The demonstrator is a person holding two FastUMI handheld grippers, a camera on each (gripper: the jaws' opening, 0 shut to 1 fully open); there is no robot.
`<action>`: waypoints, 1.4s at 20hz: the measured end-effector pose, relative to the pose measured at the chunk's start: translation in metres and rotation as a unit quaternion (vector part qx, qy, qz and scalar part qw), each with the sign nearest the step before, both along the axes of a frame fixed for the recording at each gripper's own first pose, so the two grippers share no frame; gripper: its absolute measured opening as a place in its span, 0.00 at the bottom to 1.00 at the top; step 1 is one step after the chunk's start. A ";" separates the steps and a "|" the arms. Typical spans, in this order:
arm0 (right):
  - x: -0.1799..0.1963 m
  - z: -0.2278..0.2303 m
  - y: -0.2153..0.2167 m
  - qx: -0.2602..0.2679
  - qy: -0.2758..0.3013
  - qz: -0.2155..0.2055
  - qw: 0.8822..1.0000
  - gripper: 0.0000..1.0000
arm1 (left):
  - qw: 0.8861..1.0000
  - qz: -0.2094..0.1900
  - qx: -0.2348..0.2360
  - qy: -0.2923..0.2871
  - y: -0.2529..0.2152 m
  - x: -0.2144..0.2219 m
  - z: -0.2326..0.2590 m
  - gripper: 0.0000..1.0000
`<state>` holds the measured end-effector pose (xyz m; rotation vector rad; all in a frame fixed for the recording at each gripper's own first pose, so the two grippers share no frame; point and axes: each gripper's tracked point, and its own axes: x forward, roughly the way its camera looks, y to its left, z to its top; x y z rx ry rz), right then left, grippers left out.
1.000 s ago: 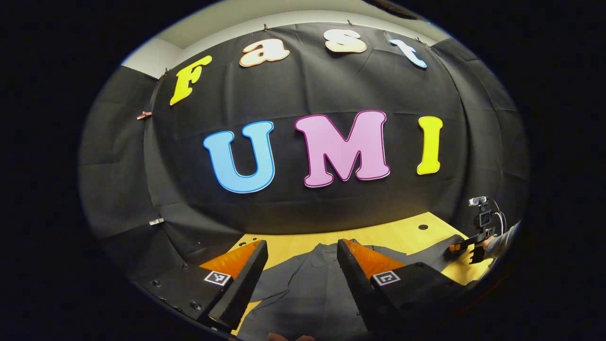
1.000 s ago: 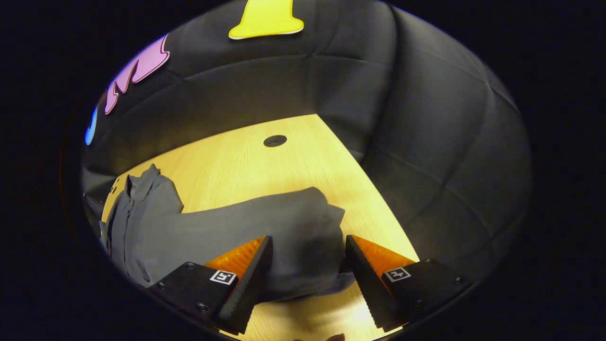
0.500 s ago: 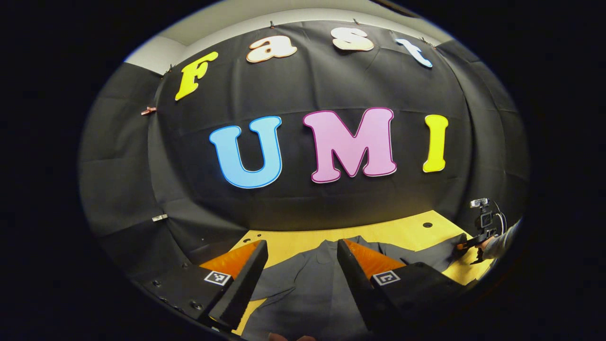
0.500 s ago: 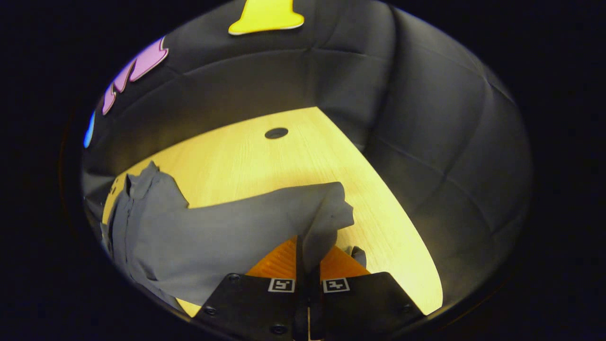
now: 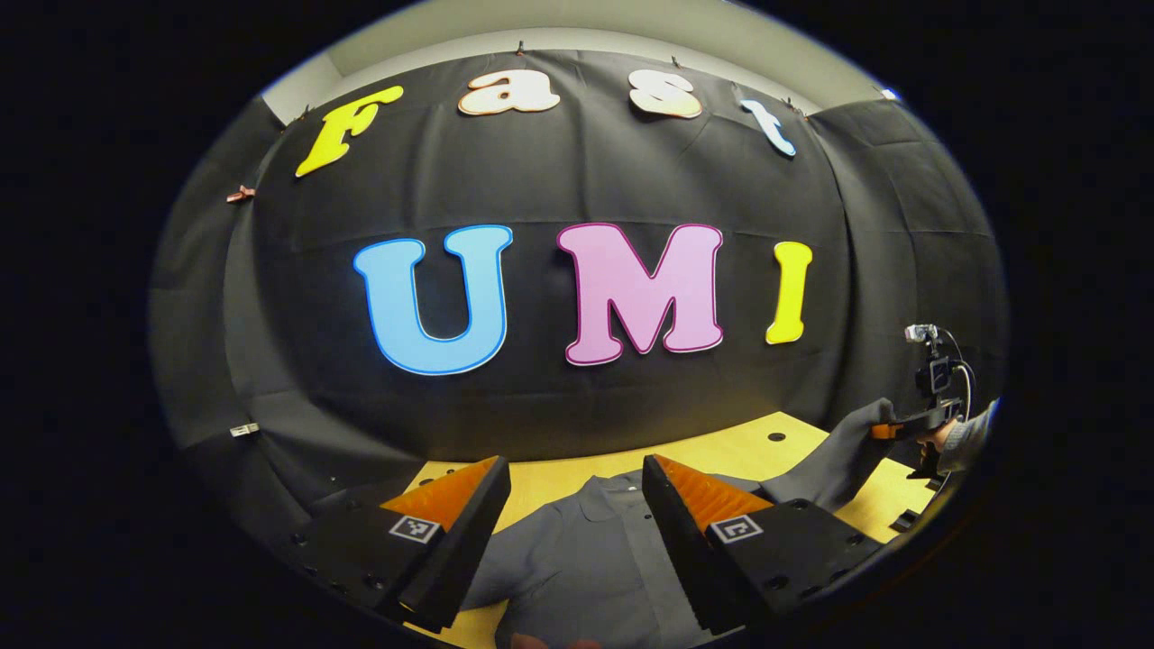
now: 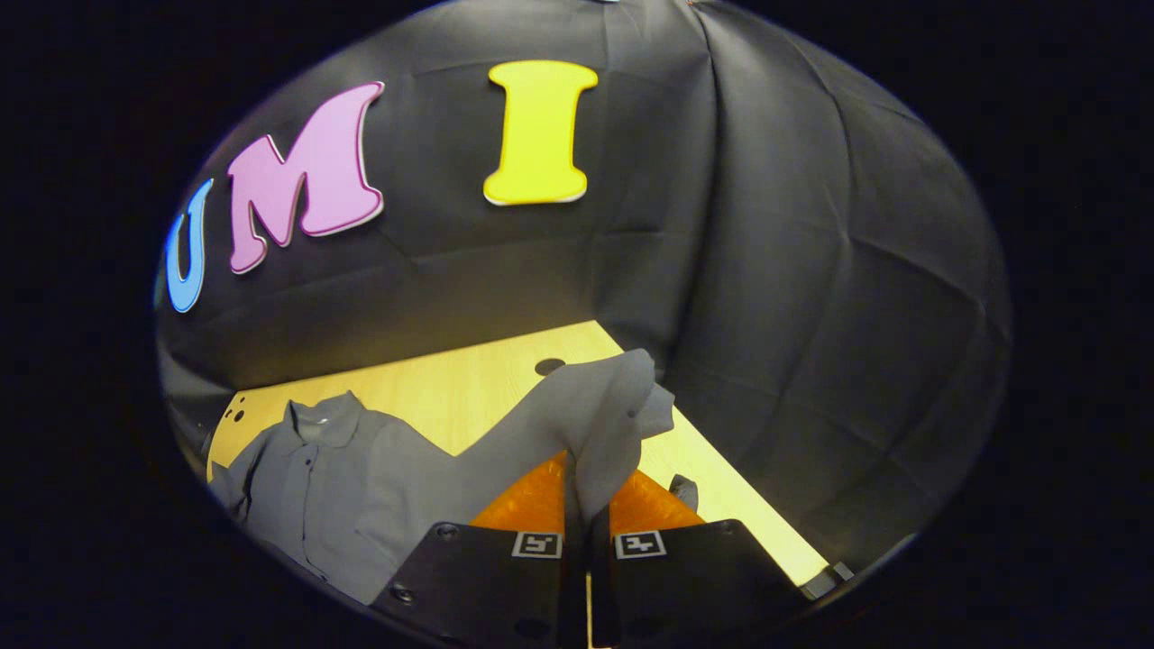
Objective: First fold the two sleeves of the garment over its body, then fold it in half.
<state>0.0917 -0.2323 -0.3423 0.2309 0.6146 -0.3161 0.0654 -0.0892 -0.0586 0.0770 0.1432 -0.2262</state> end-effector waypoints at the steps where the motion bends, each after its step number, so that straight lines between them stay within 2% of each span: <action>1: -0.006 0.015 0.009 -0.003 -0.007 -0.001 1.000 0.07 | 1.000 -0.008 -0.006 -0.001 0.007 0.001 -0.003 0.93; 6: -0.011 0.077 0.077 -0.019 -0.043 0.008 0.999 0.06 | 0.999 -0.031 -0.018 -0.001 0.050 0.001 -0.015 0.93; 10: 0.004 0.114 0.146 -0.007 -0.073 0.018 0.997 0.06 | 0.999 -0.040 -0.024 0.004 0.087 -0.002 -0.029 0.93; 14: 0.016 0.129 0.230 0.001 -0.083 0.076 0.994 0.06 | 1.000 -0.013 -0.023 0.006 0.133 -0.005 -0.039 0.93; 15: 0.019 0.130 0.251 0.005 -0.084 0.091 0.992 0.06 | 1.000 -0.003 -0.023 0.008 0.145 -0.009 -0.042 0.95; 20: 0.022 0.106 0.344 0.023 -0.068 0.157 0.985 0.07 | 0.998 0.053 -0.009 0.027 0.211 -0.031 -0.067 0.93; 23: 0.013 0.072 0.396 0.030 -0.038 0.199 0.979 0.07 | 0.995 0.085 0.001 0.051 0.249 -0.042 -0.093 0.93; 28: 0.011 0.017 0.446 0.011 0.003 0.240 0.971 0.06 | 0.987 0.137 0.006 0.081 0.309 -0.051 -0.132 0.91</action>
